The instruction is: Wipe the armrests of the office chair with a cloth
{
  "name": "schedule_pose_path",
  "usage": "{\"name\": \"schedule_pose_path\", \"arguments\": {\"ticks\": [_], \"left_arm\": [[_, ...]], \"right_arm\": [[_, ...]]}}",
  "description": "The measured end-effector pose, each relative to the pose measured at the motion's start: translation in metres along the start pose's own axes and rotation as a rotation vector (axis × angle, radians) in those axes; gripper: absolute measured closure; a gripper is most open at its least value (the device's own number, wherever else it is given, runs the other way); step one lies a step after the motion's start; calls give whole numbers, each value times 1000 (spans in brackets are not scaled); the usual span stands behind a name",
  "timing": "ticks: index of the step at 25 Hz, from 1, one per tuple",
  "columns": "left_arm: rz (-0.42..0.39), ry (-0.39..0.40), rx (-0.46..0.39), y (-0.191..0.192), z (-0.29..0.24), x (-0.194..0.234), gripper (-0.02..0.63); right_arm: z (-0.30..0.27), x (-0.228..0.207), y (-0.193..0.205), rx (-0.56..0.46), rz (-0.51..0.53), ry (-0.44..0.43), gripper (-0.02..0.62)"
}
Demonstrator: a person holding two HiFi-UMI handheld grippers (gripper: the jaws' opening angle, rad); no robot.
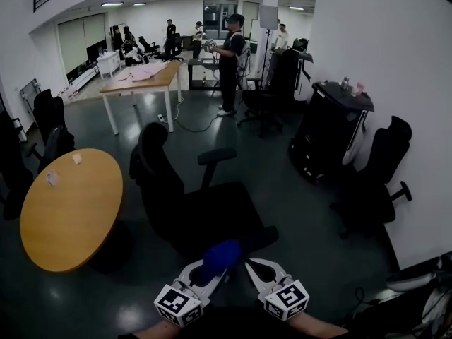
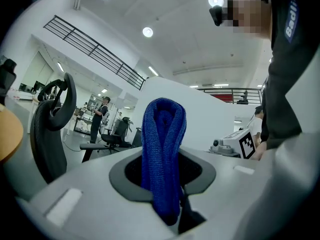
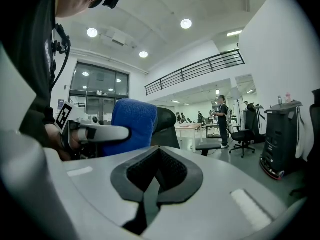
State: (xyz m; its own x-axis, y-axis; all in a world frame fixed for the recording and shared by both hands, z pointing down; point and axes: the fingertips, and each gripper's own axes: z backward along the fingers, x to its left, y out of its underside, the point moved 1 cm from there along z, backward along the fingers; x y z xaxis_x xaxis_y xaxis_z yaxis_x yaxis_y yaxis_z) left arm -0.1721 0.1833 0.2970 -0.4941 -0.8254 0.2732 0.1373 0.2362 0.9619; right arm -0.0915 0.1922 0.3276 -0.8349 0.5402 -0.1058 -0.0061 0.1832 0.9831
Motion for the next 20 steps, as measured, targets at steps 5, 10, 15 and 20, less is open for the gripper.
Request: {"name": "schedule_pose_path", "arguments": {"ticks": [5,10,15,20], "left_arm": [[-11,37,-5,-5,3,-8,486],[-25,60,7,2,4,-12,486],[-33,58,9,0,-1,-17,486],[-38,63,13,5,-4,-22,486]], "right_arm": [[6,8,4,4,-4,29,592],[9,10,6,8,-5,38,592],[14,6,6,7,-7,38,592],[18,2,6,9,-6,32,592]]}}
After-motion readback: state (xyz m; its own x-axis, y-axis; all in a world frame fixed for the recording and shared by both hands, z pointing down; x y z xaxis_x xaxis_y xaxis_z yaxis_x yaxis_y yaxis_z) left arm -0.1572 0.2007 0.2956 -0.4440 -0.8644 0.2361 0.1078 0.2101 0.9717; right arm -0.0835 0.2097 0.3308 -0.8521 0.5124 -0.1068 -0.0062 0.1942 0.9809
